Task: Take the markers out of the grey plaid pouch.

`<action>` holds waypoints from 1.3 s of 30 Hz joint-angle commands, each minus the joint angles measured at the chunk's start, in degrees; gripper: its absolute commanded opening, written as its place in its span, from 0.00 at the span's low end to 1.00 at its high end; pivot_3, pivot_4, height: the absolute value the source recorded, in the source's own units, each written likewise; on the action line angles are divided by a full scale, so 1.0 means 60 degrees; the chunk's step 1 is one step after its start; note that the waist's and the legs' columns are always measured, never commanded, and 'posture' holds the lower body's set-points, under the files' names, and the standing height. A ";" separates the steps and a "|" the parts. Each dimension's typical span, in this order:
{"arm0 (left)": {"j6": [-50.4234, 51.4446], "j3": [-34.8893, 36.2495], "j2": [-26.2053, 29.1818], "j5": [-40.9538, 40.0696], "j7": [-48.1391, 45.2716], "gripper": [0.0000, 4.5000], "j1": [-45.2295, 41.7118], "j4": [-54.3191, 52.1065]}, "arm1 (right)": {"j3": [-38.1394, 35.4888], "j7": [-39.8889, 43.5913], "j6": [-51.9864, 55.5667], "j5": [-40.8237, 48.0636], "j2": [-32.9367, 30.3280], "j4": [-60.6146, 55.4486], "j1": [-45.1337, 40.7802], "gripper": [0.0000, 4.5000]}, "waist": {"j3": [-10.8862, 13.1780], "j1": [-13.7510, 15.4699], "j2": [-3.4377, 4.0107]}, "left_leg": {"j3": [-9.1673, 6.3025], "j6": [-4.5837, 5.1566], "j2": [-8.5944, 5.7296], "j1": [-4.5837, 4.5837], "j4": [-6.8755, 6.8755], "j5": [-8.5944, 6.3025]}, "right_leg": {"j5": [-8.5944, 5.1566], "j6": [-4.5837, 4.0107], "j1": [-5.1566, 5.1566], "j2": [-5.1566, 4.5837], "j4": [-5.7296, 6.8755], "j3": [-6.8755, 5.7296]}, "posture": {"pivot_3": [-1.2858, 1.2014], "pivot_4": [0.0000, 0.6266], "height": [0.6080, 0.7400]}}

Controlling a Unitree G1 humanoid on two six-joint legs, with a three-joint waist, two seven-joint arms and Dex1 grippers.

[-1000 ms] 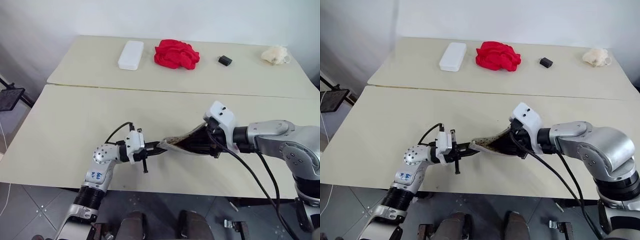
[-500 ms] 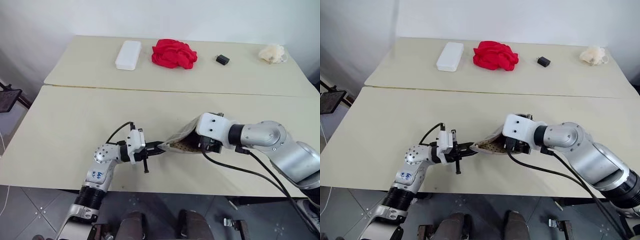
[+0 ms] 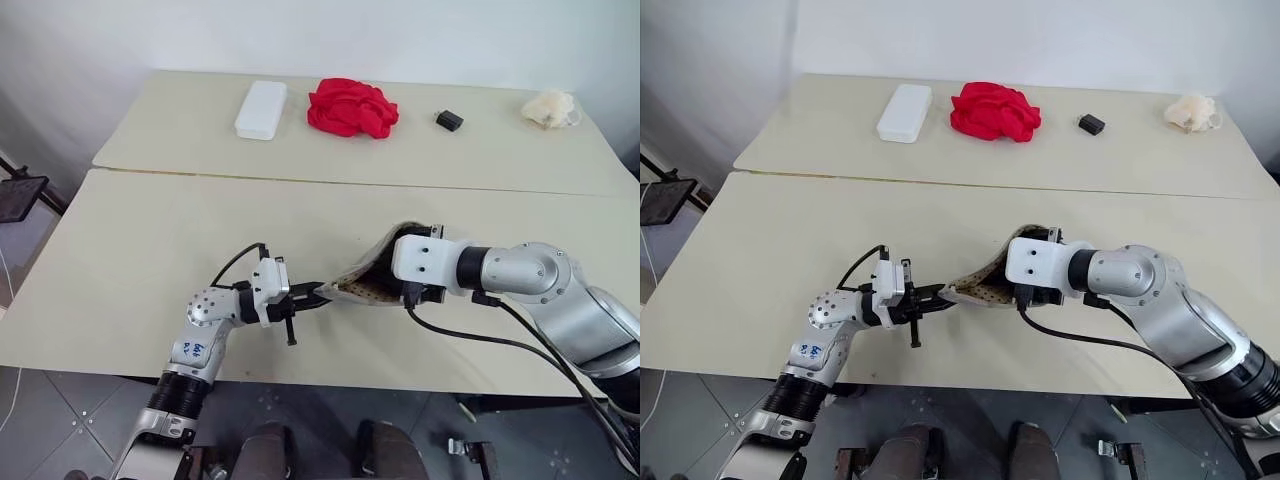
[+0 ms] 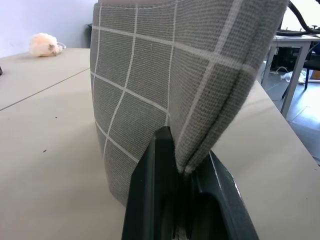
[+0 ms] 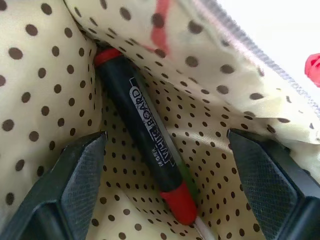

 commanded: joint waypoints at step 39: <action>0.2761 0.0369 0.0633 -0.2062 -0.1540 0.00 -0.0051 -0.1019 | 0.1342 0.1145 0.1251 -0.2124 0.2156 0.1910 -0.1911 0.89 | -0.0001 -0.0254 0.0003 | -0.0011 -0.0006 0.0003 -0.0006 0.0003 0.0003 | 0.0000 0.0000 -0.0003 0.0000 0.0012 -0.0019 | 0.52 0.24 1.00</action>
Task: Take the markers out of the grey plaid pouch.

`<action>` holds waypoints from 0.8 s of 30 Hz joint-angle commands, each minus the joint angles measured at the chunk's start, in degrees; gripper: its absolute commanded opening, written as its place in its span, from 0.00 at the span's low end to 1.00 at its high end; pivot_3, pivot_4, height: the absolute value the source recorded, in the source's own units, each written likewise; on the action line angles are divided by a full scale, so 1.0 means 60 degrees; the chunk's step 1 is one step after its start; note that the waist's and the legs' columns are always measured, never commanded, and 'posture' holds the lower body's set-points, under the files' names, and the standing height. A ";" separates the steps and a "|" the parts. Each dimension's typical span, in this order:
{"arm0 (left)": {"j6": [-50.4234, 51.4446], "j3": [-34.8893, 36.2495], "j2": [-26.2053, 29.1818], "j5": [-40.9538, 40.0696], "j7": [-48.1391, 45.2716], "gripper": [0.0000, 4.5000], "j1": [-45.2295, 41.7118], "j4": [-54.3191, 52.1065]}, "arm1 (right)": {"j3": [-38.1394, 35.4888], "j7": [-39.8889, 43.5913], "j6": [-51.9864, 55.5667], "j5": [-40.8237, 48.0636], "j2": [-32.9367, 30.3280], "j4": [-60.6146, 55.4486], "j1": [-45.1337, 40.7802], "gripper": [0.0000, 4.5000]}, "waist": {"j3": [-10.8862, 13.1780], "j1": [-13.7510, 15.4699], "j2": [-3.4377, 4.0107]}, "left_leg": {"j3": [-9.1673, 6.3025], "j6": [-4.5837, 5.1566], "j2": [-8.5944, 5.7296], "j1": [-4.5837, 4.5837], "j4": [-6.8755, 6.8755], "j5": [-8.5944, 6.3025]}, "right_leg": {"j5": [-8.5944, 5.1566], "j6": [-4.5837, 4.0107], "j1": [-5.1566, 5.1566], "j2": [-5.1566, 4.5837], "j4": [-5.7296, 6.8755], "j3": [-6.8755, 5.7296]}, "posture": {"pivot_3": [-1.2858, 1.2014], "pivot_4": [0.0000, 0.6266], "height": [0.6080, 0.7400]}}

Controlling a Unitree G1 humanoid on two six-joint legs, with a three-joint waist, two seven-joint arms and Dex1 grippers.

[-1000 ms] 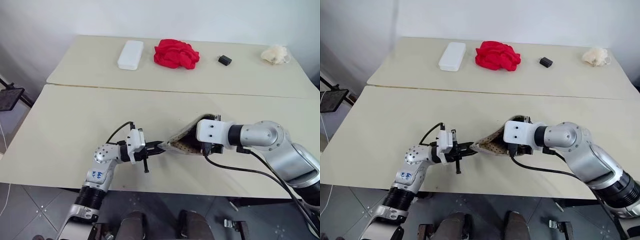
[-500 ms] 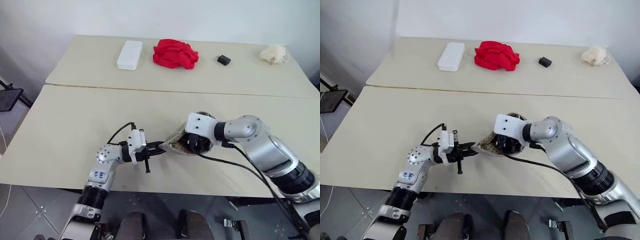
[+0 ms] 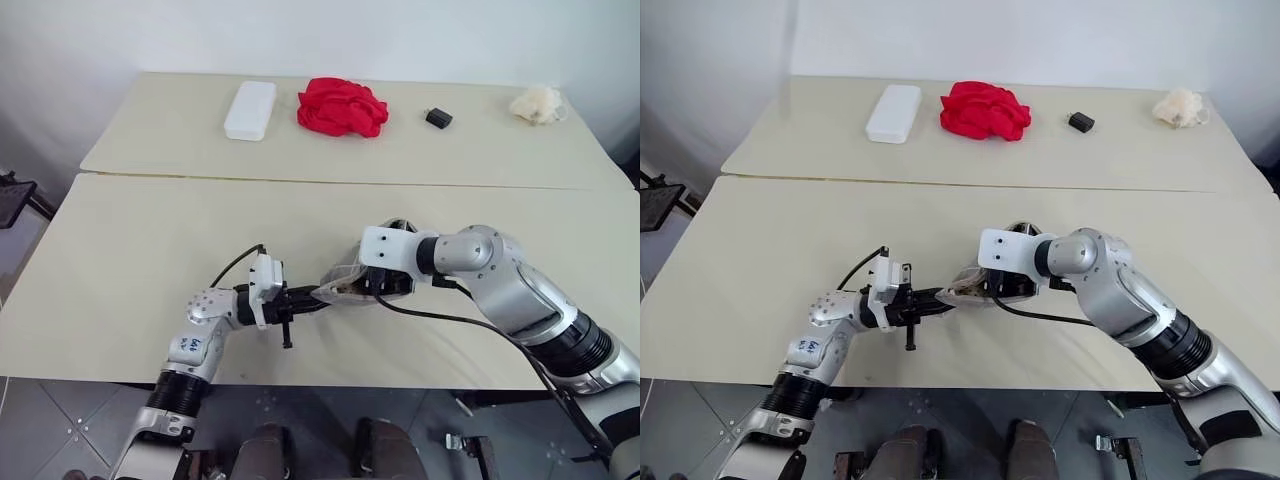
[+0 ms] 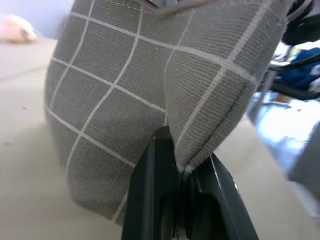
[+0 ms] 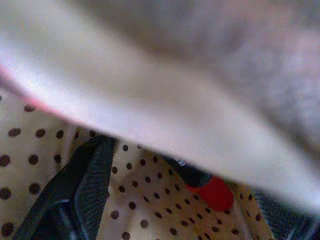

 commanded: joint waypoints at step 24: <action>-0.1123 -0.0035 -0.0312 0.0666 -0.0432 0.00 -0.0940 0.1469 | -0.0718 0.2016 0.5192 0.2954 -0.0989 -0.2063 -0.0493 0.89 | 0.0005 0.0057 0.0008 | -0.0034 0.0000 -0.0004 -0.0022 0.0024 0.0000 | 0.0000 -0.0001 0.0004 -0.0001 -0.0004 -0.0015 | 0.52 0.24 1.00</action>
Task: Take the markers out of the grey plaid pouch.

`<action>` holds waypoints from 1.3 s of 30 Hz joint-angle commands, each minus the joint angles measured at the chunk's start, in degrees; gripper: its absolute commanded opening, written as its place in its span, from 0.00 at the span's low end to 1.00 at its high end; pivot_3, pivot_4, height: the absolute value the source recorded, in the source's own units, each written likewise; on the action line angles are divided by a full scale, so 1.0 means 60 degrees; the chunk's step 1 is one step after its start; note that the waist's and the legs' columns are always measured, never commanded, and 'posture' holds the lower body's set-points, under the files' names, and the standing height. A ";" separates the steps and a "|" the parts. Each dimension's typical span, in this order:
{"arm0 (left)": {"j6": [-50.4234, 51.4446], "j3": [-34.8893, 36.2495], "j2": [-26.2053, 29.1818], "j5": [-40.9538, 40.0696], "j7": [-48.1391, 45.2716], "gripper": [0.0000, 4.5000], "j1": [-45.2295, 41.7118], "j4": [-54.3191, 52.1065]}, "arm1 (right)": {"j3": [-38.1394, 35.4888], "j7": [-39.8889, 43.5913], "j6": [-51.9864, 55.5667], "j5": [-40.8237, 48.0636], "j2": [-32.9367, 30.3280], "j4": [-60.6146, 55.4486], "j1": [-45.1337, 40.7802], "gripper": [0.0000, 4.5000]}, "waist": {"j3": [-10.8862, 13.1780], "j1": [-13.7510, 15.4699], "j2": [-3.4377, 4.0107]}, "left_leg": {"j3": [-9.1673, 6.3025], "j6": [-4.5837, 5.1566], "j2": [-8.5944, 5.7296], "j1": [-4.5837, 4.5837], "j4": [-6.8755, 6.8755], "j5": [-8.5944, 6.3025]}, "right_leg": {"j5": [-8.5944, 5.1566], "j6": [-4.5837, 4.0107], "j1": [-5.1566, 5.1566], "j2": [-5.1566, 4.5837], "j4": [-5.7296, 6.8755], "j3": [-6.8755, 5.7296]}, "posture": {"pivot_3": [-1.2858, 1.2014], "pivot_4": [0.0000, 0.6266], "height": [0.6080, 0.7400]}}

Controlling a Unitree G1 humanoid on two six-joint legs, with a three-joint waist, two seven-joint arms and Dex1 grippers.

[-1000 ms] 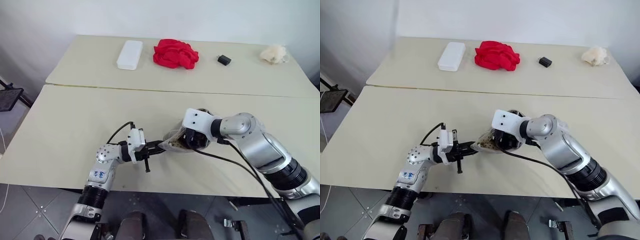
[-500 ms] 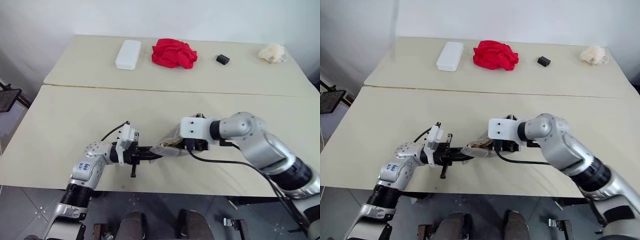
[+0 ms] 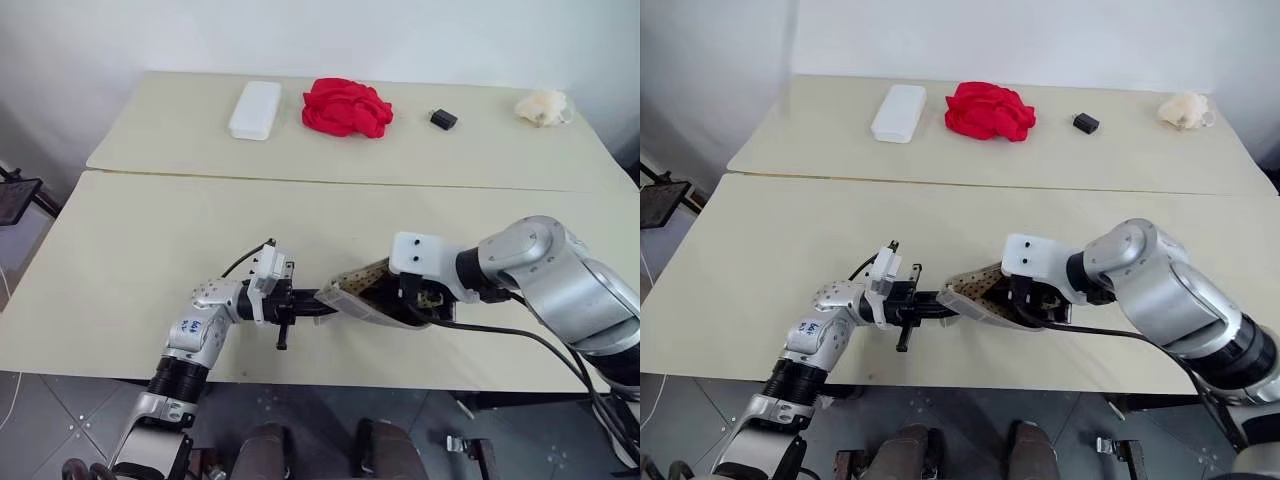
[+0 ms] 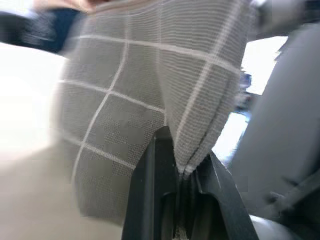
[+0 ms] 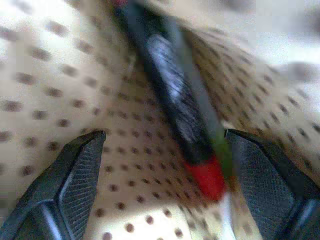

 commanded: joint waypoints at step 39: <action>-0.0817 0.0569 -0.0292 0.0460 0.1041 0.00 0.0289 0.0070 | 0.0655 -0.1428 -0.2266 0.0038 0.0957 0.1191 -0.0709 0.14 | -0.0004 -0.0028 0.0006 | -0.0015 -0.0001 -0.0001 -0.0020 0.0019 0.0001 | 0.0000 0.0001 -0.0003 -0.0002 0.0014 -0.0016 | 0.52 0.24 1.00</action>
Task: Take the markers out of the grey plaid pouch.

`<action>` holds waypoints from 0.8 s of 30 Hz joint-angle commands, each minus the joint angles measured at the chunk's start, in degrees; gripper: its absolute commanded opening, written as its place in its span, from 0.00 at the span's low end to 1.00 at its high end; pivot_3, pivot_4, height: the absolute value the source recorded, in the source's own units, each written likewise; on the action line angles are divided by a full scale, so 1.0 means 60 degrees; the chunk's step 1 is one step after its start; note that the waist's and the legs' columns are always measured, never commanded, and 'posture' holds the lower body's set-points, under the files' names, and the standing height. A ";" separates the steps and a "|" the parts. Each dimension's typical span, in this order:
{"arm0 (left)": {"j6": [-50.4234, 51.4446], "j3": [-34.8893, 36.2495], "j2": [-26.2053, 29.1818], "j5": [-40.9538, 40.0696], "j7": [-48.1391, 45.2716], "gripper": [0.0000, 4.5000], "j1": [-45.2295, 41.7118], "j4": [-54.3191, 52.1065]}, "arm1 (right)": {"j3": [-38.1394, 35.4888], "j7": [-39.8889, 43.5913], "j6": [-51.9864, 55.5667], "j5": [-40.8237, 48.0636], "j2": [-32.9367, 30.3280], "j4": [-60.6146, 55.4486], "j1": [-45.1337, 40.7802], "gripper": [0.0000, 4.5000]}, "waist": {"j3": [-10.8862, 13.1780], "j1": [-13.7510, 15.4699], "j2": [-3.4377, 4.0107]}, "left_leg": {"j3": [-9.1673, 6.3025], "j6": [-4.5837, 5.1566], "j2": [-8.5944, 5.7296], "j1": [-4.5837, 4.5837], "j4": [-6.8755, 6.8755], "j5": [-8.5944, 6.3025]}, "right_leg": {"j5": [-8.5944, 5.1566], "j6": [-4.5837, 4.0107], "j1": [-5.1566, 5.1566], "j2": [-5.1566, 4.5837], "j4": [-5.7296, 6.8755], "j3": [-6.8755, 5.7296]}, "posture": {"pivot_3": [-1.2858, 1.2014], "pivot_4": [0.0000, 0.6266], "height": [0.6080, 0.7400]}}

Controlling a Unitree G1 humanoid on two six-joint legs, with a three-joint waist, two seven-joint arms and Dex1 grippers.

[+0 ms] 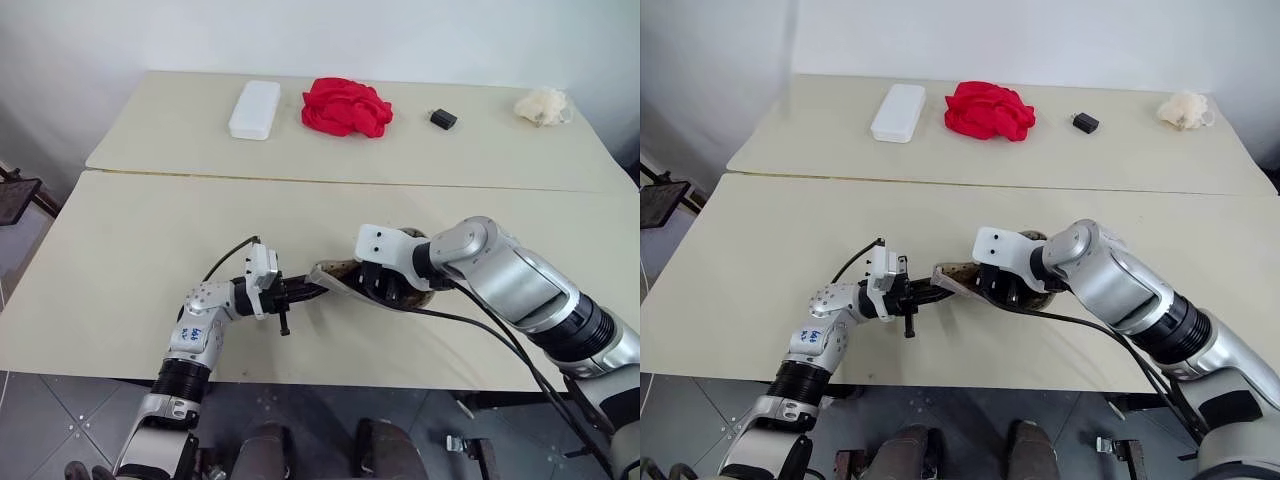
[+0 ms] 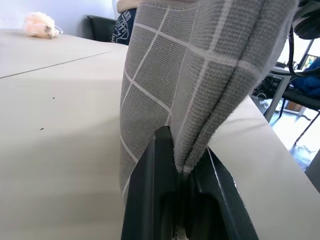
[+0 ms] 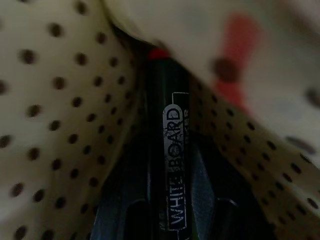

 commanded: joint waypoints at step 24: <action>0.1104 -0.0049 0.0094 -0.0337 0.0200 0.00 0.0578 -0.1343 | -0.3561 0.1903 -0.5510 0.1813 0.0212 -0.0205 0.2178 0.14 | 0.0001 0.0025 -0.0001 | -0.0009 0.0000 -0.0001 -0.0003 -0.0002 0.0000 | 0.0000 0.0000 0.0008 0.0000 -0.0009 -0.0013 | 0.52 0.24 1.00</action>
